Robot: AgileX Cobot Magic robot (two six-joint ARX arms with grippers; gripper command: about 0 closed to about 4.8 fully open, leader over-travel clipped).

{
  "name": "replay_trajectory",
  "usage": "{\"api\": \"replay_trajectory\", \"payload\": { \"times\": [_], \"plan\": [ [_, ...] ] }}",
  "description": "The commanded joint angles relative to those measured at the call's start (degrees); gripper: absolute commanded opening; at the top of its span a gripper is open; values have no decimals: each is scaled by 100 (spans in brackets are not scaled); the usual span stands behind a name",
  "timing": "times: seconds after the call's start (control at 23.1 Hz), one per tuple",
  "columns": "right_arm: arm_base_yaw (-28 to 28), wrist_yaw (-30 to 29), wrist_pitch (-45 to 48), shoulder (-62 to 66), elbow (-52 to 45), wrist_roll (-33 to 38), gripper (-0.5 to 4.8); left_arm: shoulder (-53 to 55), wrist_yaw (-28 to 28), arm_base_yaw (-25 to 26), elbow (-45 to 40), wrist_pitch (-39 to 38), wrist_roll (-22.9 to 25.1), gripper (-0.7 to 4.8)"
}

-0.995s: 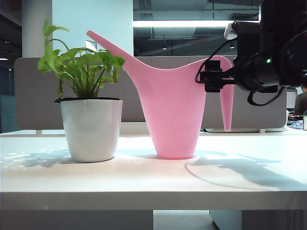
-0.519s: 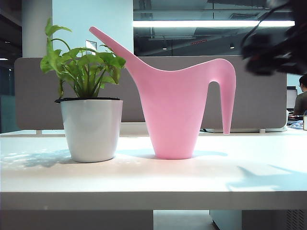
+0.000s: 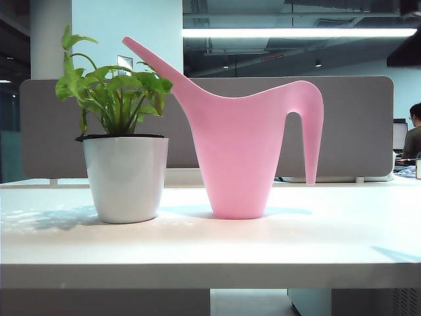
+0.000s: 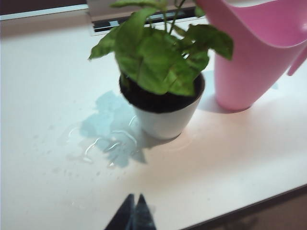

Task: Pick up the watering can from the table, water the potted plant, and put the can back.

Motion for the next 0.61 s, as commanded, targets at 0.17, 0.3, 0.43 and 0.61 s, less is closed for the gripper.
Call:
{"api": "replay_trajectory", "payload": {
  "times": [0.17, 0.3, 0.43, 0.61],
  "plan": [
    [568, 24, -48, -647, -737, 20, -6, -863, 0, 168, -1368, 105, 4, 3],
    [811, 24, -114, -837, -1005, 20, -6, -1246, -2, 205, -1816, 608, -13, 3],
    [1130, 26, -466, -957, -1093, 24, -6, -1655, 2, 273, -2164, 1058, -15, 3],
    [1480, 57, -647, -953, -1093, 24, -6, -2275, 0, 352, -2761, 1506, -15, 3]
  ]
}}
